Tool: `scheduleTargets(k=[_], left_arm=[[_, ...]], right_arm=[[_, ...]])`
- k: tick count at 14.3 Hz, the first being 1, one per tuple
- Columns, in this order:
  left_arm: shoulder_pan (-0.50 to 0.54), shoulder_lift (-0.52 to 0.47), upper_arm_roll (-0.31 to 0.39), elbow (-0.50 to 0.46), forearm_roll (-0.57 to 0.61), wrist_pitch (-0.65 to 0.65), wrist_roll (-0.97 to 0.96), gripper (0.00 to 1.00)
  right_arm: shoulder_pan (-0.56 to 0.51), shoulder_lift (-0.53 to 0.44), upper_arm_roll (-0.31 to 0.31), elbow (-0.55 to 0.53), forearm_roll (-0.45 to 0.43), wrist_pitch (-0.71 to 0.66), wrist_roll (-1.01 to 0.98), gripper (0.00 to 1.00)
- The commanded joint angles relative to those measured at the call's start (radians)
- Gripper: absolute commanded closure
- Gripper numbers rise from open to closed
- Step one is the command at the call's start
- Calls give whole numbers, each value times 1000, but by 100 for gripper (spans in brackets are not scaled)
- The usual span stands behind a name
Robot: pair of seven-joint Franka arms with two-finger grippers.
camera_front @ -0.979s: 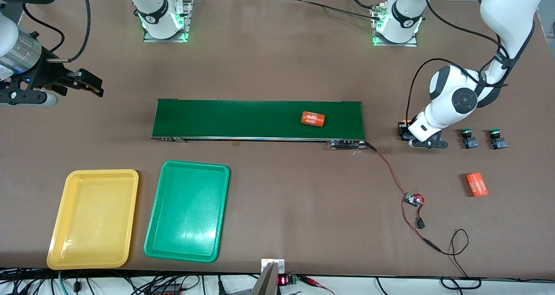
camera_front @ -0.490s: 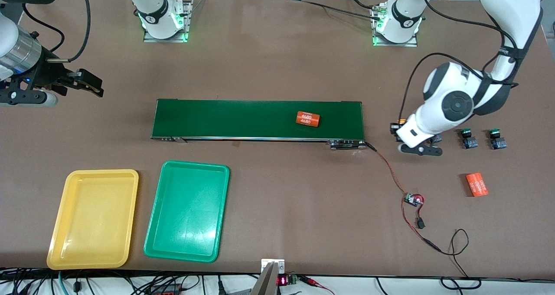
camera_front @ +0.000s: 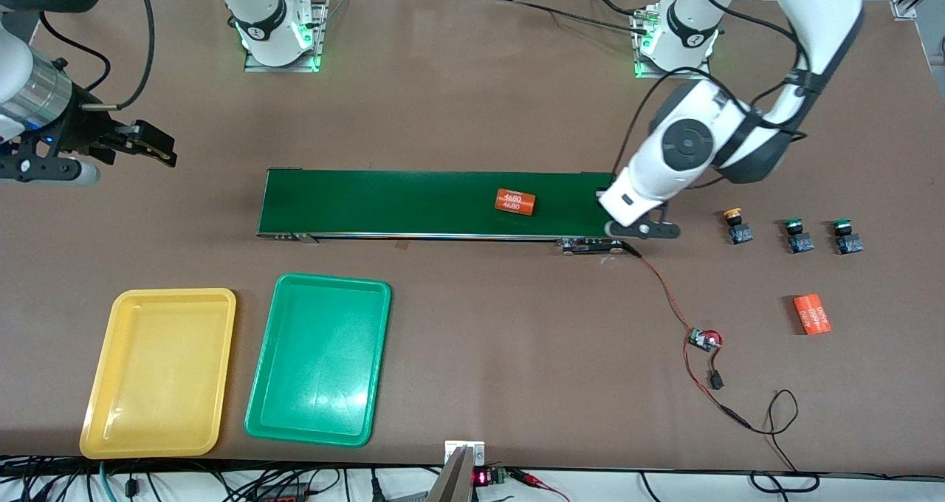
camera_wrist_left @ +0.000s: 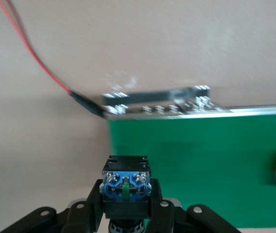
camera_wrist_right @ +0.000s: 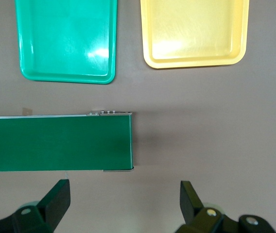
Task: Sort buttons by color to trays
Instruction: 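Lower the button onto the conveyor belt and open the left gripper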
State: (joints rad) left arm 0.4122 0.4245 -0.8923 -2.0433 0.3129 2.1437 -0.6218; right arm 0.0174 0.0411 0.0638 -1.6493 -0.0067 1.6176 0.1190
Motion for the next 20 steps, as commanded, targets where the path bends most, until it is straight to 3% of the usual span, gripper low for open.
scheduleTargets(k=[1,6,7,8,10,12,16,20], left_arm=[[-24,52,-2,11,2,39,-39,85],[-47,98,3,-1,14,65,-64,78],[-47,99,4,-1,14,68,-68,72],[-49,99,4,-1,14,68,-68,45],[-41,91,9,3,15,50,-62,0],[-33,73,6,40,17,-23,-55,0],[34,72,3,222,17,-289,86,0],[164,33,1,235,63,-306,135,0]], right_arm=[[-2,20,1,8,-12,-4,2,0],[-4,26,-1,6,-10,-16,2,0],[-4,26,-1,8,-12,-16,2,0],[-4,26,-1,6,-12,-16,2,0],[-2,26,-1,8,-10,-16,2,0],[-4,26,-1,8,-10,-16,1,0],[10,31,1,8,-10,-13,14,0],[39,34,10,8,-9,-8,22,0]])
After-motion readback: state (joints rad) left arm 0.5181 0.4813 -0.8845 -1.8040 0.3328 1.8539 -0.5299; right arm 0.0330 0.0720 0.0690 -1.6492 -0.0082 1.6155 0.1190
